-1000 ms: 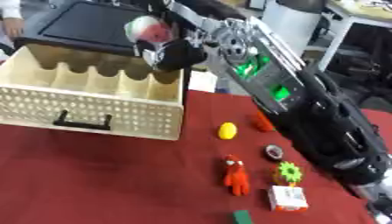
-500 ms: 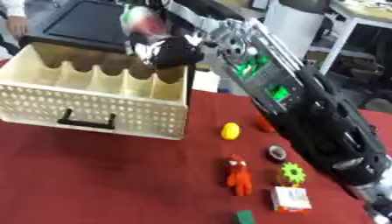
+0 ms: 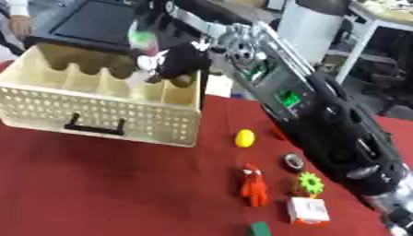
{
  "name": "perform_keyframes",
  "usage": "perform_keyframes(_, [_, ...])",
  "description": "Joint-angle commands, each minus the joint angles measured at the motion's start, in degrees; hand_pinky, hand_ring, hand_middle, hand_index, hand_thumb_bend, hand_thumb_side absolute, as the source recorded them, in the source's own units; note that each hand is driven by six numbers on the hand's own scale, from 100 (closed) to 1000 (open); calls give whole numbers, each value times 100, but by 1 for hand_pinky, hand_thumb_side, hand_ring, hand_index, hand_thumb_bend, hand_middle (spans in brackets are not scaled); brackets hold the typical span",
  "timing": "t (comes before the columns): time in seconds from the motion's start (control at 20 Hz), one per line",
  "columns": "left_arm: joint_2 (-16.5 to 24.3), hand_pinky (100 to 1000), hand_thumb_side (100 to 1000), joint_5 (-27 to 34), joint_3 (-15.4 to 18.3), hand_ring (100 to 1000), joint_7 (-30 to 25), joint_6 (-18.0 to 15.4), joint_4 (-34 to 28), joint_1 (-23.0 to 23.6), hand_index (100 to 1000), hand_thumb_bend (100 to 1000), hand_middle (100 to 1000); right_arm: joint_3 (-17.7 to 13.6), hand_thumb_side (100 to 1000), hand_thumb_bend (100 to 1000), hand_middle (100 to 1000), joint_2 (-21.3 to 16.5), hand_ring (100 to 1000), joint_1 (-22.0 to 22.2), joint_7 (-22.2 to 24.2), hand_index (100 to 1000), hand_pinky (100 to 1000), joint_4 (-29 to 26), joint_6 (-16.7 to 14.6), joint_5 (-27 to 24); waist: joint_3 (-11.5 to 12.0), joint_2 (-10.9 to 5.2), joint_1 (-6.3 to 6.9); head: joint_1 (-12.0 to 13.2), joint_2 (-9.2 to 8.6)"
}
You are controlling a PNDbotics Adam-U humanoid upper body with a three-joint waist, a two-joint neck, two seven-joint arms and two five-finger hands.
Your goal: Pick up objects from table and place into drawer.
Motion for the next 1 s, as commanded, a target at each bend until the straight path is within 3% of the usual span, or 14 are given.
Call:
perform_keyframes(0.05, [113,100,1000,25,51,100,46,-16,-68,-110,685,373,100,-78,490,296,800,-59,819,-109,20,947,734,-16,-106,162,-2,-97,55,3,-45])
perform_keyframes(0.4, [118,100,1000,30,50,100,45,-9,-68,-74,683,374,100,-277,514,208,777,-103,796,-98,-301,922,719,-244,-4,3,-18,-125,64,42,-24])
perform_keyframes(0.45, [120,100,1000,30,52,100,48,-9,-68,-68,683,377,100,-318,557,170,772,-126,791,-93,-356,918,715,-319,20,-62,-27,-132,67,66,-17])
perform_keyframes(0.5, [123,100,1000,30,54,100,51,-7,-68,-60,683,375,100,-364,521,190,770,-155,789,-83,-411,917,713,-407,45,-139,-38,-140,70,98,-7])
perform_keyframes(1.0, [162,100,1000,13,54,100,35,19,-68,48,683,374,100,-813,596,100,755,-841,782,288,-906,875,706,-1711,262,-882,-223,-234,142,350,109])
